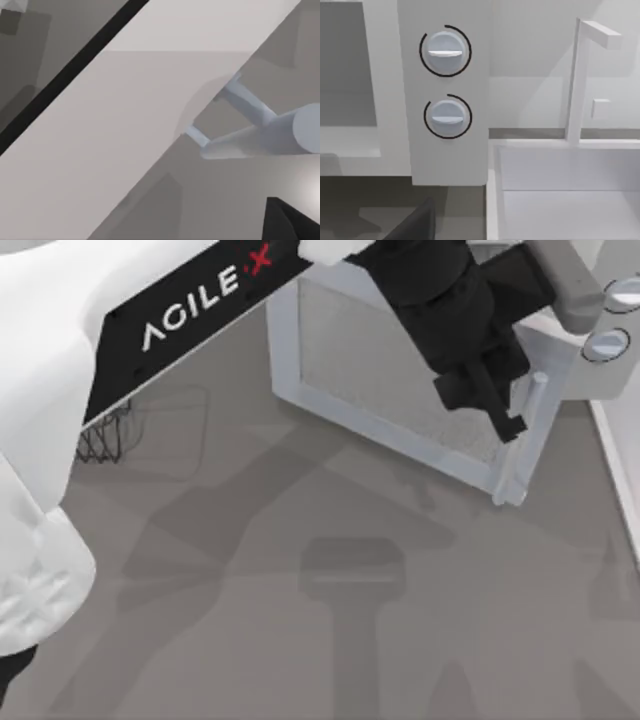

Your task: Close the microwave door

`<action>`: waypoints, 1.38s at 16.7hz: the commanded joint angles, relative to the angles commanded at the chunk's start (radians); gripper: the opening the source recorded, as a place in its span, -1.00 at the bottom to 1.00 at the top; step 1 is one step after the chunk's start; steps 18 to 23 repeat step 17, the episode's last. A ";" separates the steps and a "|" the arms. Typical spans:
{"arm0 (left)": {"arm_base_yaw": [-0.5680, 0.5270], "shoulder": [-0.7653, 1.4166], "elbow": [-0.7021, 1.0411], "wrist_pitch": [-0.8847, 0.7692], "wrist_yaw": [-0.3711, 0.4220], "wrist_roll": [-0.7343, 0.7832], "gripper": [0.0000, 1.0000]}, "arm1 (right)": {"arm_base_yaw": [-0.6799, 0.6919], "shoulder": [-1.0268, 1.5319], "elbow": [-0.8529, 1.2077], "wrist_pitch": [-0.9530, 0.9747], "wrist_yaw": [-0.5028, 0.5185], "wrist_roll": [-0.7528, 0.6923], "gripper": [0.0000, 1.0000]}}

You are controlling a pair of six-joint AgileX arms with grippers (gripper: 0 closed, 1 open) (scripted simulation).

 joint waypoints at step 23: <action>-0.035 0.093 0.148 -0.051 -0.014 -0.028 -1.00 | 0.000 0.000 0.000 0.000 0.000 0.000 1.00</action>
